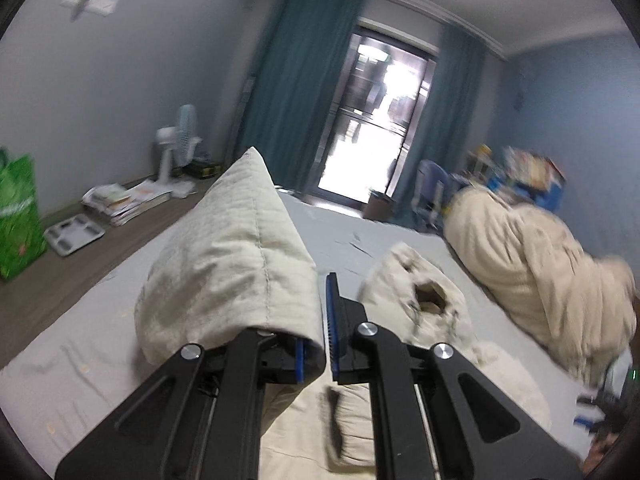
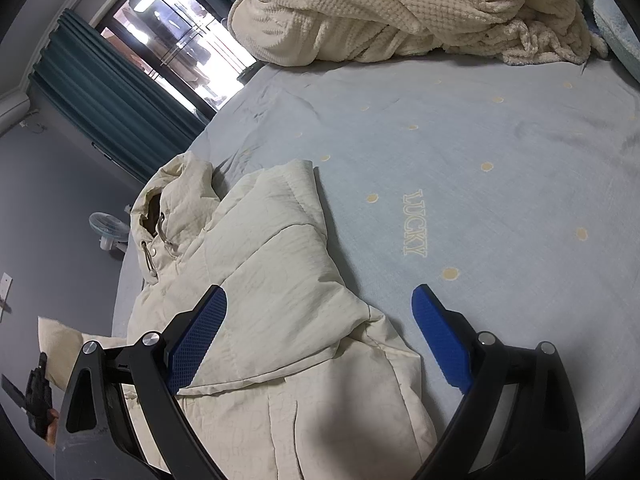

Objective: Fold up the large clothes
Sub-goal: 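Fold the held side over the jacket front and open the left gripper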

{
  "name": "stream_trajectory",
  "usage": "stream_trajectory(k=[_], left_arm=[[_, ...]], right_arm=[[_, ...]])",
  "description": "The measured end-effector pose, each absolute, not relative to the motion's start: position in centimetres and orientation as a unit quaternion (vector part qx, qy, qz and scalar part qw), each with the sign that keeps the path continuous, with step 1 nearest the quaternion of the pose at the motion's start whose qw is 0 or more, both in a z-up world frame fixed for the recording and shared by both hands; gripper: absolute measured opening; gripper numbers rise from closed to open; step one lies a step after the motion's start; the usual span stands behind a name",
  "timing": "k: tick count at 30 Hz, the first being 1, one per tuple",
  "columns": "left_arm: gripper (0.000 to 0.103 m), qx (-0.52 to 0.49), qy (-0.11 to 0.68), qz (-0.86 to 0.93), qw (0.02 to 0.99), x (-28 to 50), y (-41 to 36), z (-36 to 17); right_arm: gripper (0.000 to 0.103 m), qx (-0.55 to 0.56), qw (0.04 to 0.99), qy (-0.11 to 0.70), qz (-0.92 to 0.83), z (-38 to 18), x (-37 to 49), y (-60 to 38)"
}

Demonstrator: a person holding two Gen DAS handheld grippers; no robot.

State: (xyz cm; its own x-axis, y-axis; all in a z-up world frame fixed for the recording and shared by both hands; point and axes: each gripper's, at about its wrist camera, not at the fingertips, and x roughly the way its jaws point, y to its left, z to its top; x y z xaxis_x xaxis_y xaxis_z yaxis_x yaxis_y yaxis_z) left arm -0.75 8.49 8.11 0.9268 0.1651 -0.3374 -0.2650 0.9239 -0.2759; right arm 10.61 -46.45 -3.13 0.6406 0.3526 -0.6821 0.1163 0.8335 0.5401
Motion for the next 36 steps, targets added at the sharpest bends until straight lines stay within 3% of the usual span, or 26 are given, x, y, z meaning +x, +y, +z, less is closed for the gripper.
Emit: stream_trajectory(k=[14,23,28,33,36], left_arm=[[0.006,-0.055,0.281,-0.024,0.958,5.2,-5.7,1.8],[0.009,-0.039,0.413,-0.053,0.909,8.7,-8.2,-4.4],[0.023,-0.063,0.439,-0.068,0.894,8.8,-7.7,-4.9],[0.049,-0.060,0.453,-0.088,0.885,7.1,-8.5,-4.3],[0.056,-0.034,0.450,-0.097,0.887,5.7,-9.8,-3.7]], right_arm=[[0.090,0.284,0.860,0.419,0.070,-3.2,10.6,-46.3],[0.090,0.285,0.859,0.420,0.071,-3.3,10.6,-46.5],[0.090,0.287,0.857,0.422,0.070,-3.5,10.7,-46.6],[0.090,0.292,0.855,0.424,0.069,-3.7,10.6,-46.8],[0.090,0.290,0.856,0.423,0.070,-3.7,10.6,-46.8]])
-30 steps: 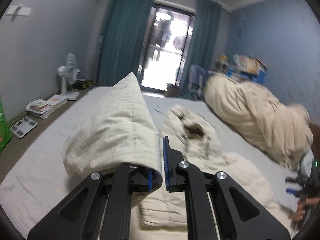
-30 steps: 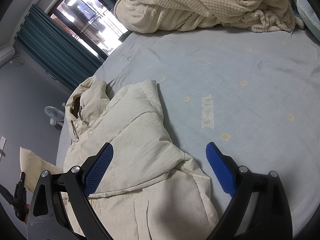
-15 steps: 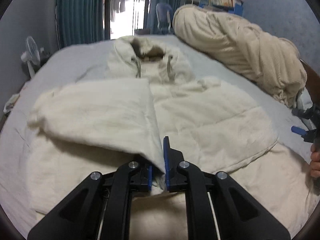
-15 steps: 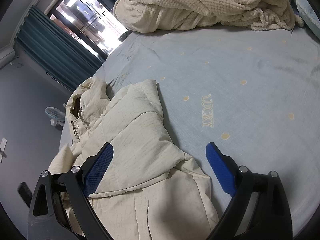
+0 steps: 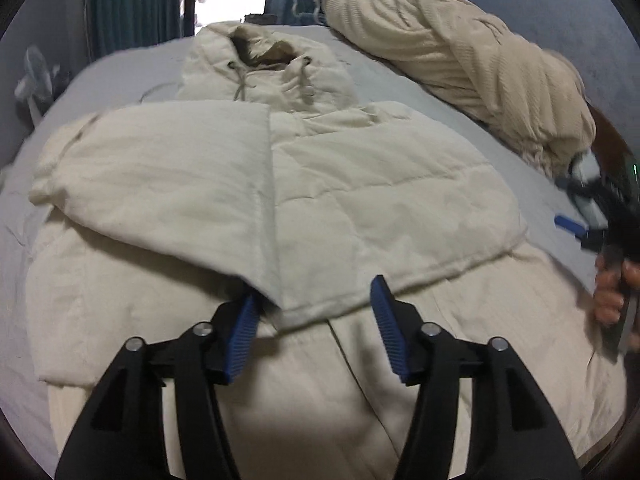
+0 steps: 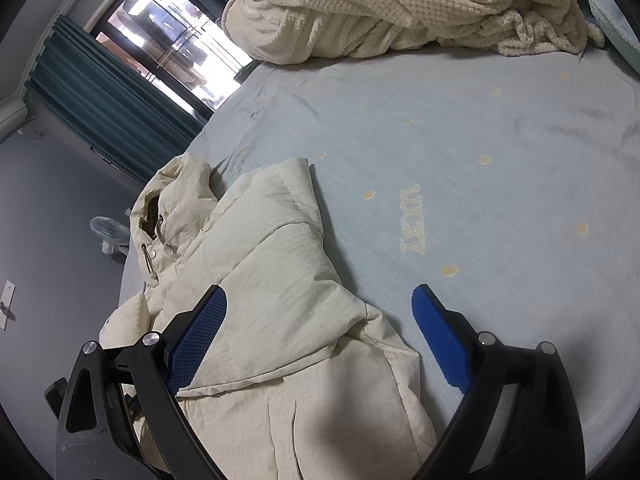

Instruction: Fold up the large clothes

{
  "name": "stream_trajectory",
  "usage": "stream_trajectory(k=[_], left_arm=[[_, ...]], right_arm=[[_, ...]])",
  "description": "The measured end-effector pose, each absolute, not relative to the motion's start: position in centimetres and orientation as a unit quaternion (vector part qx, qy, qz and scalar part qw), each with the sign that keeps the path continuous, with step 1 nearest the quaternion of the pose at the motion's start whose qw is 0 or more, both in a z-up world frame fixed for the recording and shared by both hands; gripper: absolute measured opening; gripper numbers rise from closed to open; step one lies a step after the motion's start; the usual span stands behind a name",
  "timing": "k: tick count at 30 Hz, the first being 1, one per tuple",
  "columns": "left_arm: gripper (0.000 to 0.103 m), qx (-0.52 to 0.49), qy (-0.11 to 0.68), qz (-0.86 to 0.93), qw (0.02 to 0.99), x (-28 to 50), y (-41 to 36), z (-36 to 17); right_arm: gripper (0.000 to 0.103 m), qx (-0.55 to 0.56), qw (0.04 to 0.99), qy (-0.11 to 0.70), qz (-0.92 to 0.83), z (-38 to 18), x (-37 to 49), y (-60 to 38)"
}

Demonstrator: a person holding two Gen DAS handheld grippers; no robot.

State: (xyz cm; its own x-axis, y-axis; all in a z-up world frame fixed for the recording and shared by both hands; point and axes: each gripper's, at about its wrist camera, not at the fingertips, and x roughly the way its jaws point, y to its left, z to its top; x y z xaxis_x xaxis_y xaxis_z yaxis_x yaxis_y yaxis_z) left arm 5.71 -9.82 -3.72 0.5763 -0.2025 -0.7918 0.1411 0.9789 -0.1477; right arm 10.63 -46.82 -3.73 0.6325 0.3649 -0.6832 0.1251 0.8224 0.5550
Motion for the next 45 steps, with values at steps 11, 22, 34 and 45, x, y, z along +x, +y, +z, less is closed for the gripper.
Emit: stream_trajectory(k=[11,22,34,45], left_arm=[[0.059,-0.041,0.488,-0.085,0.868,2.8,-8.6,-4.6],[0.059,-0.206,0.422,-0.031,0.883,0.5,1.5,-1.0],[0.050,-0.363,0.380,-0.038,0.850,7.4,7.5,-4.4],[0.015,-0.230,0.285,-0.054,0.929,8.1,0.9,0.6]], right_arm=[[0.090,0.290,0.855,0.423,0.073,-3.7,10.8,-46.8],[0.090,0.231,0.868,0.430,0.087,-2.9,10.9,-44.6],[0.090,0.202,0.876,0.429,0.093,-2.4,10.8,-43.7],[0.090,0.180,0.872,0.441,0.115,-2.6,11.0,-42.6]])
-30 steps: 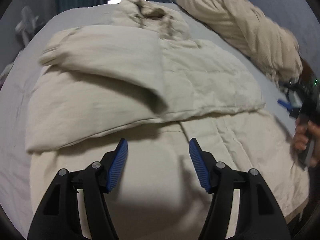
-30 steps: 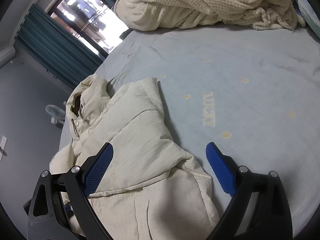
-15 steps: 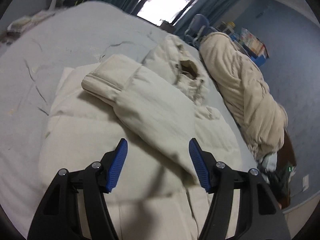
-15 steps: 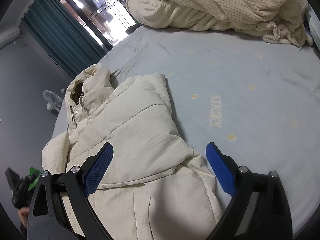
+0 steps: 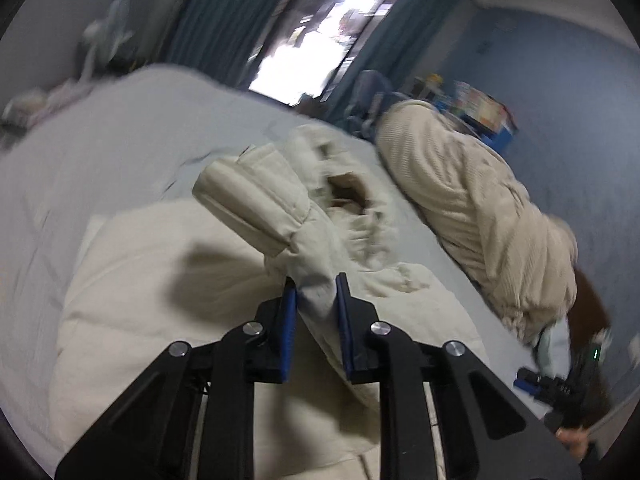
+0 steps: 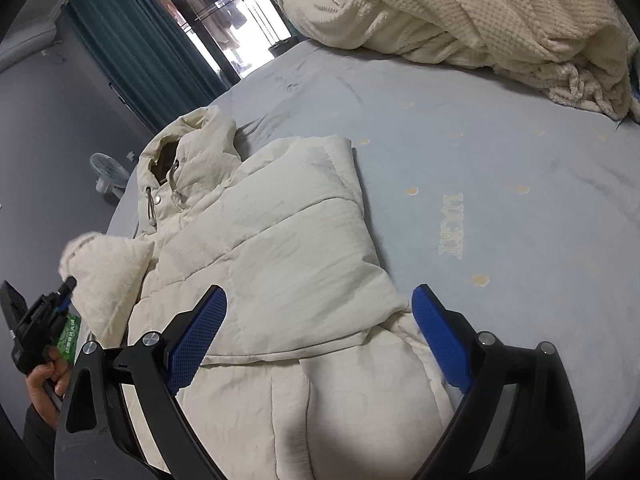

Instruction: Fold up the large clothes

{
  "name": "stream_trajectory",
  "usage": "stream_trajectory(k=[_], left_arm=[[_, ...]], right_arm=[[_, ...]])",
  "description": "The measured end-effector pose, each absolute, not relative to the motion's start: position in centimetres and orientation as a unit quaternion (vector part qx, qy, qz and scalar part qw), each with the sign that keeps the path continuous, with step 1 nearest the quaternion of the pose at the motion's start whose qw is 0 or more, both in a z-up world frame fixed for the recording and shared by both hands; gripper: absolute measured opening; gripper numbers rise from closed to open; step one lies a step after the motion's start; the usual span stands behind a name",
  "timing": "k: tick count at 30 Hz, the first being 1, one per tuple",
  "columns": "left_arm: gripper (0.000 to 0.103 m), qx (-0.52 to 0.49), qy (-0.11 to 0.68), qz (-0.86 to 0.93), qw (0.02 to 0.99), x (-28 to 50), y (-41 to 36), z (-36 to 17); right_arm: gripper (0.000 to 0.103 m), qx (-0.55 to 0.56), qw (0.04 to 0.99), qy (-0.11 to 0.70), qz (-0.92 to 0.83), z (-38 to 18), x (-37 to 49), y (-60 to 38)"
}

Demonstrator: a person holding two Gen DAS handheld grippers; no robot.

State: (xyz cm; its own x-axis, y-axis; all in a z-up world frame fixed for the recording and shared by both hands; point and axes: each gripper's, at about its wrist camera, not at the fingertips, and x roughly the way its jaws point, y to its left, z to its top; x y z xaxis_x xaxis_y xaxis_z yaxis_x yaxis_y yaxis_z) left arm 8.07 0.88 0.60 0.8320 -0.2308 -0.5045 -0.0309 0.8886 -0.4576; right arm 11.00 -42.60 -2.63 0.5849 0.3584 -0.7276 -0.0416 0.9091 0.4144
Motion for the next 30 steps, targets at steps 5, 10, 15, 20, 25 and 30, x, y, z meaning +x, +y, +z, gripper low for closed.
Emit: stream_trajectory(k=[5,10,15,20,25,30], left_arm=[[0.015,-0.164,0.278,-0.088,0.942,8.1,-4.0,1.7],[0.034,-0.104,0.298,-0.138,0.939,8.5,-9.0,0.6],[0.060,-0.042,0.320,-0.186,0.928,7.9,-13.8,-1.4],[0.062,-0.013,0.342,-0.207,0.917,7.1,-15.5,-2.2],[0.065,-0.043,0.348,-0.191,0.917,7.0,-13.6,-1.3],[0.068,-0.090,0.339,-0.152,0.924,7.5,-9.9,0.1]], right_arm=[[0.090,0.179,0.870,0.444,0.117,-2.7,11.1,-42.4],[0.090,0.180,0.869,0.446,0.118,-2.8,11.2,-42.4],[0.090,0.183,0.868,0.447,0.118,-2.8,11.2,-42.4],[0.090,0.189,0.866,0.448,0.119,-2.9,11.1,-42.6],[0.090,0.186,0.866,0.449,0.120,-2.9,11.1,-42.5],[0.090,0.181,0.866,0.448,0.127,-2.8,11.1,-42.2]])
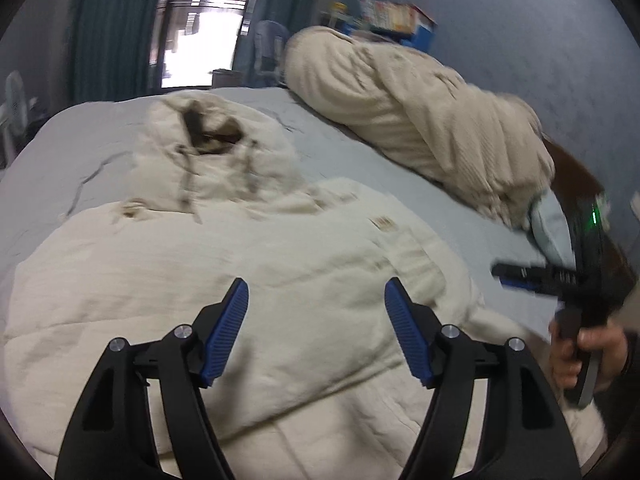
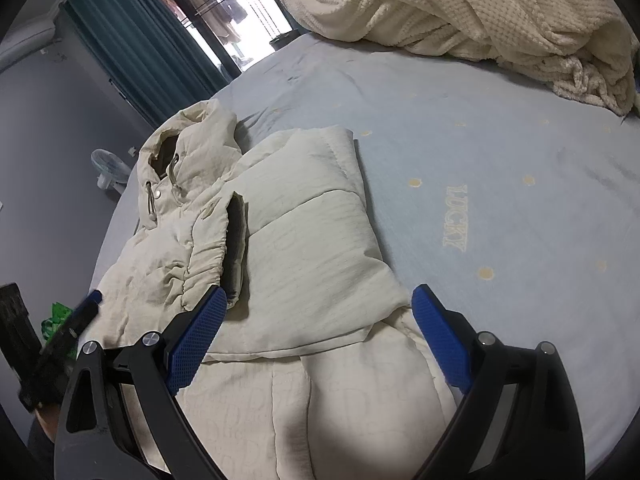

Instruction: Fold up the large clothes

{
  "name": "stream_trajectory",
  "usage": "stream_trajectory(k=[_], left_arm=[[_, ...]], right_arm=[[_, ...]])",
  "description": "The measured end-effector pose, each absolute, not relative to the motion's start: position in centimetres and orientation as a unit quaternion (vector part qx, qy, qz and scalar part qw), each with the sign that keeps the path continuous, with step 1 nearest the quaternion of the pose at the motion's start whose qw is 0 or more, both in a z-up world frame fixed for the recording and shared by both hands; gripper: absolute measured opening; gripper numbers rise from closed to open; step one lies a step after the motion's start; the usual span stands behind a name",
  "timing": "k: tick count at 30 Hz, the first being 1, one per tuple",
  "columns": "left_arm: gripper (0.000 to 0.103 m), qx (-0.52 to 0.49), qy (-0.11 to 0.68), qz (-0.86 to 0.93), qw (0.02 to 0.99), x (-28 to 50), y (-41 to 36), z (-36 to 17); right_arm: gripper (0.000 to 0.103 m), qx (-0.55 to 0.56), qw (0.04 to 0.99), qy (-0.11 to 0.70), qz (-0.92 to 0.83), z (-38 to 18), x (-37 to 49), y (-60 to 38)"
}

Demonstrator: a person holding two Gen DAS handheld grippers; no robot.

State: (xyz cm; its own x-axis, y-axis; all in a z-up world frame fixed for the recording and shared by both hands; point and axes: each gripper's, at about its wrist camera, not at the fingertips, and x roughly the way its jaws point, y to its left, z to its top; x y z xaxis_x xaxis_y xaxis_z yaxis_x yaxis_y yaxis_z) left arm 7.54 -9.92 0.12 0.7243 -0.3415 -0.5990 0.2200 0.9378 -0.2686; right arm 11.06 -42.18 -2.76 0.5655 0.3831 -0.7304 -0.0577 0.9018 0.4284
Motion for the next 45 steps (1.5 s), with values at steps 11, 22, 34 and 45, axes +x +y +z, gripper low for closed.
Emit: stream_trajectory(k=[11,22,34,45], left_arm=[[0.072,-0.174,0.326,-0.046,0.928,8.9,-0.6,1.7],[0.072,-0.220,0.340,0.023,0.914,10.4,5.8,0.5],[0.072,-0.265,0.352,0.051,0.896,10.4,9.4,-0.9],[0.072,-0.268,0.362,0.059,0.891,10.8,10.2,-1.6]], right_arm=[[0.090,0.121,0.861,0.448,0.208,0.2,17.8,-36.7],[0.095,0.097,0.821,0.483,0.289,-0.7,30.5,-30.6],[0.095,0.193,0.775,0.498,0.339,-3.9,41.9,-24.9],[0.044,0.166,0.758,0.520,0.358,-6.1,48.0,-17.6]])
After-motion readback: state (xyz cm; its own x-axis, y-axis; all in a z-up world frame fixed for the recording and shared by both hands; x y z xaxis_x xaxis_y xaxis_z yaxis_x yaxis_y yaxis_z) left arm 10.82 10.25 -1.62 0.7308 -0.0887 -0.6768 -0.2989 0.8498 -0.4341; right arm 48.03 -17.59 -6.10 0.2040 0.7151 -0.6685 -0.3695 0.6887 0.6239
